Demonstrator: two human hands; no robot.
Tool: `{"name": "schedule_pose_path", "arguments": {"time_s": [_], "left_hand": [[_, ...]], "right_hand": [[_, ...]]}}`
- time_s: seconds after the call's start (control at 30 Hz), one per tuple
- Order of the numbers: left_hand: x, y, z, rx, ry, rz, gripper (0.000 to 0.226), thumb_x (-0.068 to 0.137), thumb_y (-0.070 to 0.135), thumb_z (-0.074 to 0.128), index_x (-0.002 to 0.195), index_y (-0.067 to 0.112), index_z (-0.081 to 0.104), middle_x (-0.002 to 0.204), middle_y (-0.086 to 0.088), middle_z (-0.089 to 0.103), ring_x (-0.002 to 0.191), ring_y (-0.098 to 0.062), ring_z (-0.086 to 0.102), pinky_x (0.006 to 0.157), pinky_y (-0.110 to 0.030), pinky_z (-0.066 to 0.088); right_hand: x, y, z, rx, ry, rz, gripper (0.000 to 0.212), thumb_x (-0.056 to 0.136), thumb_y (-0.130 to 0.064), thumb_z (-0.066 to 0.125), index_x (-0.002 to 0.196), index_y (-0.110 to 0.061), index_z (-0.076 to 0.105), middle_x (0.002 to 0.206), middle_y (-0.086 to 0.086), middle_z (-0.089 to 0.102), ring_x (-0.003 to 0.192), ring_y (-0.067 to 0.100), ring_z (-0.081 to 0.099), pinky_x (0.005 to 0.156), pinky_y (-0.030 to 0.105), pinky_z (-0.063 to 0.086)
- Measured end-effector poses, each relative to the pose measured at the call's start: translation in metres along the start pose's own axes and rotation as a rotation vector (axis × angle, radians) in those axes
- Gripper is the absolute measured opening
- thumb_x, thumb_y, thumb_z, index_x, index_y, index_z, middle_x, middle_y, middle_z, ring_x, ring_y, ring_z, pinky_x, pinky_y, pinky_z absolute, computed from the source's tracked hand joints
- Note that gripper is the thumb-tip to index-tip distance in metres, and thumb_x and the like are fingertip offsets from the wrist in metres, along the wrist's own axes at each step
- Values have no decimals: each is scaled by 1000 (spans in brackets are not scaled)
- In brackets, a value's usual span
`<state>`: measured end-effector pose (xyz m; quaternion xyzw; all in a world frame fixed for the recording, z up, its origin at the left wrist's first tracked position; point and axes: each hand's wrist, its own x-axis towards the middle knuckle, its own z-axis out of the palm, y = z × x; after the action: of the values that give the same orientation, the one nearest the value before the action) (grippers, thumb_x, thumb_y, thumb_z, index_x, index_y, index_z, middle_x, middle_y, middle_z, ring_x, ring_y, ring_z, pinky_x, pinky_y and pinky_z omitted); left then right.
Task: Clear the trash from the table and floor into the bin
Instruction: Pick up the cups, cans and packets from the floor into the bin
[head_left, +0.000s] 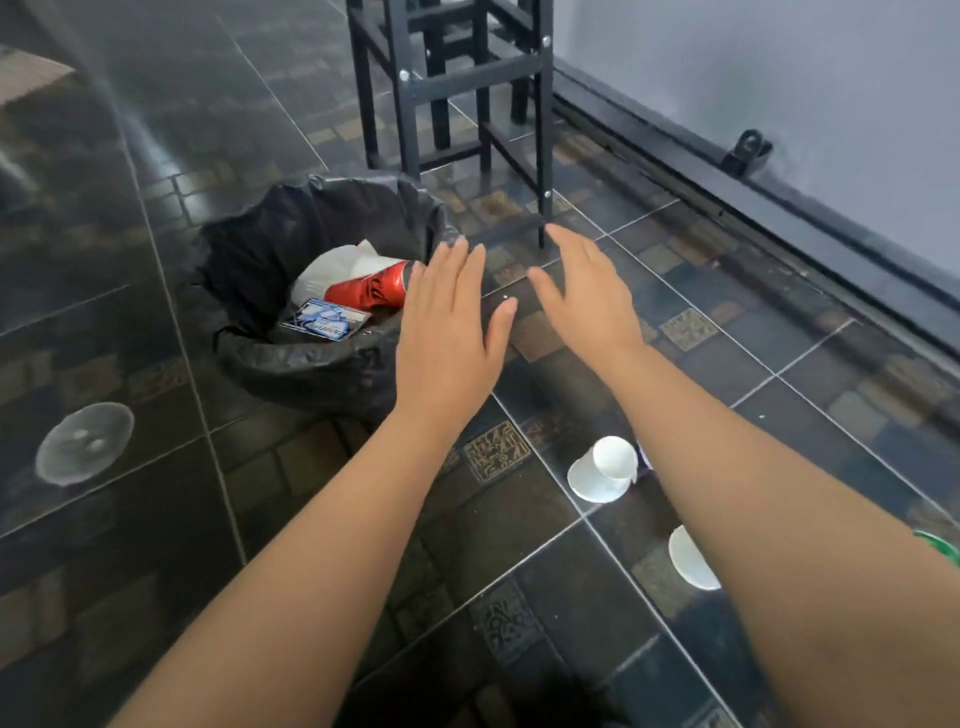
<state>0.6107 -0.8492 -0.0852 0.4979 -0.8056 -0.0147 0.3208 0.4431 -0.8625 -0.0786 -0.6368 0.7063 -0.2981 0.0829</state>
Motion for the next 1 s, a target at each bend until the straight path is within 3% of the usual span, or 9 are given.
{"name": "schedule_pose_path", "arguments": {"time_s": [0.13, 0.3, 0.5, 0.63, 0.7, 0.83, 1.0], "left_hand": [[-21, 50, 44, -80, -190, 57, 61, 102, 44, 43, 150, 6, 38, 158, -11, 37, 148, -25, 29, 122, -35, 7], [-56, 81, 95, -100, -513, 77, 76, 97, 58, 42, 156, 14, 24, 164, -7, 23, 151, -23, 19, 123, -37, 10], [-84, 91, 130, -59, -761, 67, 84, 93, 61, 50, 158, 21, 17, 166, -8, 14, 152, -26, 13, 123, -41, 16], [-91, 86, 143, 6, -852, 78, 77, 96, 46, 56, 158, 22, 17, 165, -11, 17, 149, -29, 22, 120, -39, 25], [-90, 84, 147, 0, -876, 69, 72, 97, 40, 56, 157, 22, 19, 160, -10, 27, 143, -29, 31, 113, -39, 34], [-88, 83, 148, -69, -883, 37, 69, 97, 37, 58, 155, 22, 24, 147, -6, 39, 131, -27, 43, 102, -39, 43], [-78, 77, 142, -56, -818, 50, 70, 96, 36, 61, 155, 21, 25, 144, -7, 42, 127, -28, 44, 101, -38, 44]], "right_hand": [[-42, 71, -28, -113, -57, 190, 54, 99, -34, 49, 147, -15, 35, 151, 5, 39, 137, 26, 38, 108, 39, 32], [-106, 141, -33, -234, -328, 387, 63, 96, -34, 54, 151, -17, 28, 153, 8, 35, 137, 30, 37, 111, 41, 32], [-148, 188, -13, -359, -599, 405, 76, 92, -41, 59, 154, -31, 16, 161, 8, 19, 139, 36, 36, 111, 47, 33], [-137, 192, 3, -386, -690, 371, 75, 92, -41, 60, 151, -43, 15, 162, 4, 11, 136, 37, 39, 108, 45, 36], [-132, 190, 14, -391, -723, 354, 67, 93, -36, 59, 148, -46, 23, 161, 3, 12, 135, 36, 38, 105, 44, 38], [-132, 184, 31, -436, -676, 307, 46, 90, -13, 57, 130, -32, 45, 135, 7, 36, 116, 35, 50, 86, 40, 46], [-132, 194, 22, -334, -533, 361, 20, 88, -7, 52, 100, -23, 52, 120, 7, 40, 92, 37, 56, 78, 40, 48]]}}
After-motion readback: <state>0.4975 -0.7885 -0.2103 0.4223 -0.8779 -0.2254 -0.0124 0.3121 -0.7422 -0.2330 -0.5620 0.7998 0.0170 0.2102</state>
